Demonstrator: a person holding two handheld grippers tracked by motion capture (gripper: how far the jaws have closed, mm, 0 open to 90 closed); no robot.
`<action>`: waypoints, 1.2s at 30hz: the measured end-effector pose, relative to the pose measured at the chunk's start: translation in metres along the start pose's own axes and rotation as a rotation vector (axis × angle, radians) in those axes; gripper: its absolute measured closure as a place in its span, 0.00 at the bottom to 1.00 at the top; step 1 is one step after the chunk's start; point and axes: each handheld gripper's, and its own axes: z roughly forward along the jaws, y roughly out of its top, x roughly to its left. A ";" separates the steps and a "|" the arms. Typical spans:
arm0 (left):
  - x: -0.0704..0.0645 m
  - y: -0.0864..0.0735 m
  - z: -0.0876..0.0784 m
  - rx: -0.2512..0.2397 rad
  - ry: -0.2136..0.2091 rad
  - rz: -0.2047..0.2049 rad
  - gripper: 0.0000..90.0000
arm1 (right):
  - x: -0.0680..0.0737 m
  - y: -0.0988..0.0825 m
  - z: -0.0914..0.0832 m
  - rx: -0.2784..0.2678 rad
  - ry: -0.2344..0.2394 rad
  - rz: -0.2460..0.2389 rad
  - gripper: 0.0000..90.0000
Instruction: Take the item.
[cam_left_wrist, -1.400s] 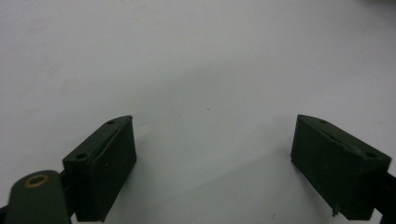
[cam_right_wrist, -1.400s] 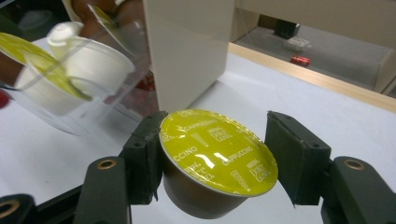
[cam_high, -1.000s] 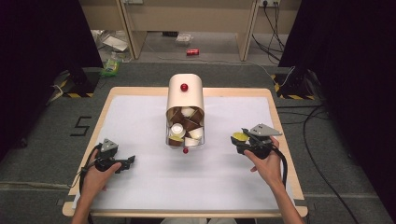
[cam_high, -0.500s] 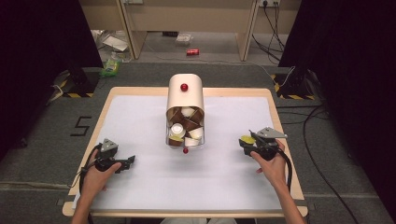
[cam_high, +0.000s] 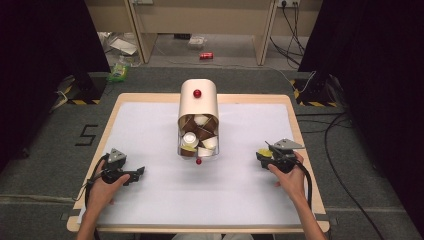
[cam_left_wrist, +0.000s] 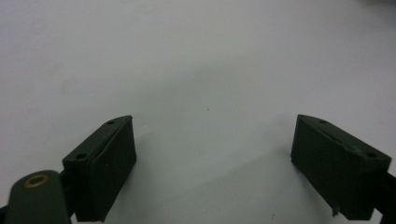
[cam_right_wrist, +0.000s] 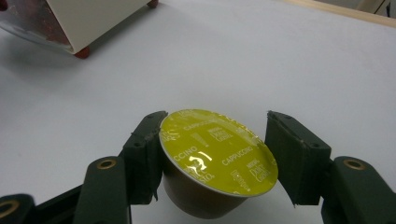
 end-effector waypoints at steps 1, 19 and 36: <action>0.000 0.000 0.000 0.000 0.000 0.000 0.15 | 0.000 0.000 0.001 0.002 -0.001 -0.002 0.45; 0.000 0.000 0.000 0.000 0.000 0.001 0.15 | 0.001 -0.009 0.011 0.067 0.005 -0.009 0.44; 0.000 0.000 0.000 -0.001 -0.001 0.000 0.15 | 0.003 -0.013 -0.002 0.059 0.010 0.048 0.22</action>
